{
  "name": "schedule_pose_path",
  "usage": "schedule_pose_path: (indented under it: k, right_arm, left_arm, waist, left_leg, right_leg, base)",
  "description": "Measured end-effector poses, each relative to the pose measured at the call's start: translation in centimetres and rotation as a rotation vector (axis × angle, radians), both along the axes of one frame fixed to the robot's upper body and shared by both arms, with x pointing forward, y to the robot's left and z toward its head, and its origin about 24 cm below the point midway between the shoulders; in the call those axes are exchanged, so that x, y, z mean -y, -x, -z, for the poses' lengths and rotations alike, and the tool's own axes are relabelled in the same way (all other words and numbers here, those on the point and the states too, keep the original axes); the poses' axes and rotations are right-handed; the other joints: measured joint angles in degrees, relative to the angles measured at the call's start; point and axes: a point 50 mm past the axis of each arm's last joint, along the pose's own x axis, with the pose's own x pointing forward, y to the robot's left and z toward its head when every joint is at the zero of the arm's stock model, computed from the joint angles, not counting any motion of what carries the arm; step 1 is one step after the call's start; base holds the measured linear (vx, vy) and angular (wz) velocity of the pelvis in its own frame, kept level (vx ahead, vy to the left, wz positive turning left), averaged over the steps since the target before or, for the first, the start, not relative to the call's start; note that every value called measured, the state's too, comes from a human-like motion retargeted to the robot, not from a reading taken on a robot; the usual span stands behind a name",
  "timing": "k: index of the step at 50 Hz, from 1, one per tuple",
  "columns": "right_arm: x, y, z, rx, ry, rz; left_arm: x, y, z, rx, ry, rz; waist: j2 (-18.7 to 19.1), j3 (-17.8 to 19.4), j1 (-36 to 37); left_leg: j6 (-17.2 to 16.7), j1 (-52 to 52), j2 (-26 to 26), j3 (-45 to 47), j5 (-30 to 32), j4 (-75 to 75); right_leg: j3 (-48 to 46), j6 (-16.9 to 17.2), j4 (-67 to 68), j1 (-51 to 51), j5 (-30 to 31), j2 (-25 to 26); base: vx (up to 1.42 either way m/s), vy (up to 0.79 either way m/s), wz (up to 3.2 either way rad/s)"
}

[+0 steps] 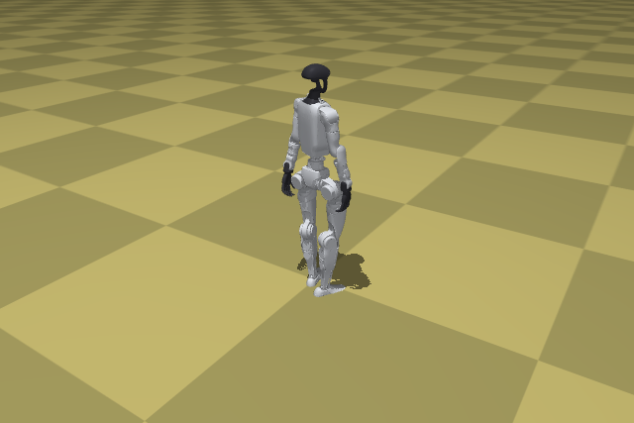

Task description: In place motions

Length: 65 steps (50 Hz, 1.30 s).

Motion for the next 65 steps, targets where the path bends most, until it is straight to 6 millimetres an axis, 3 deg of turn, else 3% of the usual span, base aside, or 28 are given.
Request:
schedule_pose_path:
  k: [2,5,10,16,21,30,37,42,56,65]
  right_arm:
    - [-0.2,0.3,0.1,0.007,-0.018,0.012]
    - [-0.1,2.5,0.4,-0.045,-0.033,0.059]
    - [0.4,5.4,0.4,-0.184,0.001,0.056]
    - [1.4,7.6,0.2,-0.283,0.045,0.006]
    - [1.6,8.4,0.1,-0.293,0.053,0.046]
    - [1.6,7.7,0.2,-0.265,0.044,0.077]
    - [1.0,6.9,0.4,-0.233,0.018,0.063]
    - [0.6,6.6,0.4,-0.225,-0.001,0.048]
    - [0.2,5.9,0.5,-0.209,-0.024,0.006]
    - [0.1,5.5,0.4,-0.203,-0.023,0.004]
  left_arm:
    - [-0.8,-1.5,0.3,0.027,-0.021,0.075]
    - [-2.2,-4.5,0.7,0.125,-0.055,0.204]
    - [-2.3,-9.4,1.1,0.308,-0.074,0.23]
    - [-1.6,-11.6,1.1,0.377,-0.061,0.2]
    - [-1.5,-10.5,1.2,0.336,-0.053,0.232]
    - [-0.6,-5.0,0.9,0.148,-0.015,0.173]
    - [-0.3,-2.7,0.6,0.078,0.0,0.151]
    - [-0.3,-2.6,0.6,0.078,0.006,0.165]
    - [-0.2,-4.8,1.0,0.152,0.008,0.184]
    - [-0.2,-4.2,0.9,0.122,0.007,0.196]
  waist:
    - [-0.2,0.0,-0.3]
    - [-1.5,-0.8,2.4]
    - [-2.3,-0.9,4.8]
    - [-1.8,-1.2,4.7]
    - [-1.8,-1.6,9.6]
    - [-0.7,-2.0,3.9]
    - [-0.4,-2.3,3.9]
    - [-0.4,-2.5,4.1]
    - [-0.9,-2.7,4.6]
    - [-1.0,-3.3,3.4]
  left_leg:
    - [-0.1,-0.2,0.1,-0.7,0.0,0.2]
    - [-0.2,0.2,-0.7,-1.4,0.0,0.1]
    - [-0.7,0.0,-0.4,-0.9,0.1,0.1]
    - [-1.0,0.1,0.4,0.3,-0.2,0.2]
    - [-1.5,0.9,1.4,5.1,-1.0,0.0]
    - [-1.2,0.8,0.6,1.2,-0.6,-0.4]
    - [-1.2,0.9,0.5,0.9,-0.7,-0.5]
    - [-1.2,0.8,0.2,0.3,-0.7,-0.5]
    - [-1.1,0.7,-0.4,-0.5,-0.6,-0.7]
    - [-1.3,1.1,0.3,1.4,-1.3,-1.0]
  right_leg:
    - [-0.7,0.1,-0.7,0.5,0.2,-0.1]
    - [-0.9,-0.3,-0.9,0.8,0.3,-0.4]
    - [-0.8,-0.5,-0.4,0.4,0.1,-0.4]
    - [0.5,-0.7,-0.5,0.7,-0.4,0.4]
    - [5.6,-0.7,-0.6,1.0,-0.9,1.3]
    - [1.8,-0.8,-0.4,0.2,-0.4,0.9]
    - [1.4,-0.8,-0.3,0.3,-0.7,0.8]
    - [0.6,-0.7,-0.3,0.5,-0.9,0.6]
    - [-0.6,-0.5,-0.3,0.6,-1.2,0.2]
    - [1.5,-0.6,0.2,-0.6,-0.9,0.6]
  base:
    - [-0.05,-0.04,0.34]
    - [0.09,-0.07,0.1]
    - [-0.02,-0.04,-0.02]
    - [0.0,0.0,-0.25]
    - [0.01,-0.01,-0.9]
    - [0.02,0.0,0.33]
    - [0.0,0.0,0.0]
    - [0.0,0.0,0.0]
    - [0.0,0.0,0.0]
    - [-0.01,-0.03,-0.18]
